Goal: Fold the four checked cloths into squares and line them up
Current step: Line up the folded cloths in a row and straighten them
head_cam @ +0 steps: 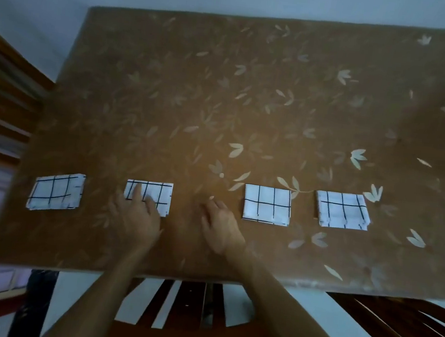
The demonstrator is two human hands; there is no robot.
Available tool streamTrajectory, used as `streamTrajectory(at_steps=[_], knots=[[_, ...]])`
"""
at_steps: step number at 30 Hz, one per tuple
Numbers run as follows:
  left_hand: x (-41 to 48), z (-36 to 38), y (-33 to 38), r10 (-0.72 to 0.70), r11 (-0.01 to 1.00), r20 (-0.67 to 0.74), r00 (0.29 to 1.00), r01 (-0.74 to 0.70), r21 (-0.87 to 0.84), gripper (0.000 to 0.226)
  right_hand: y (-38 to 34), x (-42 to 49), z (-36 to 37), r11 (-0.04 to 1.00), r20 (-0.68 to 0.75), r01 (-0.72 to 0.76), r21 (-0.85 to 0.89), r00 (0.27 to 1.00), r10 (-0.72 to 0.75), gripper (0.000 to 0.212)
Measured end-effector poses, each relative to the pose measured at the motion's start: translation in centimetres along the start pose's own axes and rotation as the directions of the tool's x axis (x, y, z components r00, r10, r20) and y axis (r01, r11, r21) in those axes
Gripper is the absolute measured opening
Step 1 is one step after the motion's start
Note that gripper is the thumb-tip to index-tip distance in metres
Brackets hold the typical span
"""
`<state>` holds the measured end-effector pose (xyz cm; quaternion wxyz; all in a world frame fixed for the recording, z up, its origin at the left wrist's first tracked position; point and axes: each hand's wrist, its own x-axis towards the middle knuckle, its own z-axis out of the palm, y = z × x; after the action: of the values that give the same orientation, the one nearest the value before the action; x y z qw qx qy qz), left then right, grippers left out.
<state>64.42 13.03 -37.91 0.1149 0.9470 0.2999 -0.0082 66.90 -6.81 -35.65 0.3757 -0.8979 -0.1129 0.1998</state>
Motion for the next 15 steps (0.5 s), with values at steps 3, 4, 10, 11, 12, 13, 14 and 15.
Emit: streamTrajectory(at_steps=[3,4,10,11,12,13,14,15], knots=[[1.4,-0.6,-2.1,-0.091,0.993,0.100,0.991,0.098,-0.069,0.046,-3.2,2.1,3.7,0.995,0.096,-0.024,0.094,0.995,0.015,0.037],[1.5,-0.8,-2.2,-0.066,0.993,0.127,0.990,0.078,-0.087,0.045,-3.9,2.5,4.6,0.993,0.117,-0.047,0.112,0.993,0.034,0.039],[0.3,-0.7,-0.4,0.137,0.987,0.113,0.984,-0.126,-0.102,0.039,-4.6,2.5,5.4,0.979,0.021,-0.170,0.114,0.985,0.169,0.039],[0.0,-0.3,0.3,0.155,0.980,0.125,0.980,-0.136,-0.146,0.038,-4.1,2.3,4.9,0.977,-0.015,-0.187,0.099,0.982,0.190,0.038],[-0.2,0.2,1.0,0.176,0.969,0.134,0.975,-0.147,-0.201,0.037,-3.5,2.2,4.3,0.975,-0.056,-0.205,0.081,0.976,0.210,0.038],[-0.3,0.7,1.5,0.200,0.955,0.144,0.969,-0.160,-0.251,0.037,-2.9,2.0,3.8,0.973,-0.096,-0.222,0.062,0.969,0.227,0.037],[-0.5,1.1,2.1,0.231,0.942,0.152,0.961,-0.181,-0.283,0.038,-2.3,1.9,3.2,0.968,-0.135,-0.245,0.049,0.959,0.250,0.037],[-0.8,1.4,2.6,0.266,0.934,0.165,0.950,-0.211,-0.289,0.042,-1.8,1.7,2.7,0.962,-0.175,-0.271,0.041,0.946,0.274,0.036]])
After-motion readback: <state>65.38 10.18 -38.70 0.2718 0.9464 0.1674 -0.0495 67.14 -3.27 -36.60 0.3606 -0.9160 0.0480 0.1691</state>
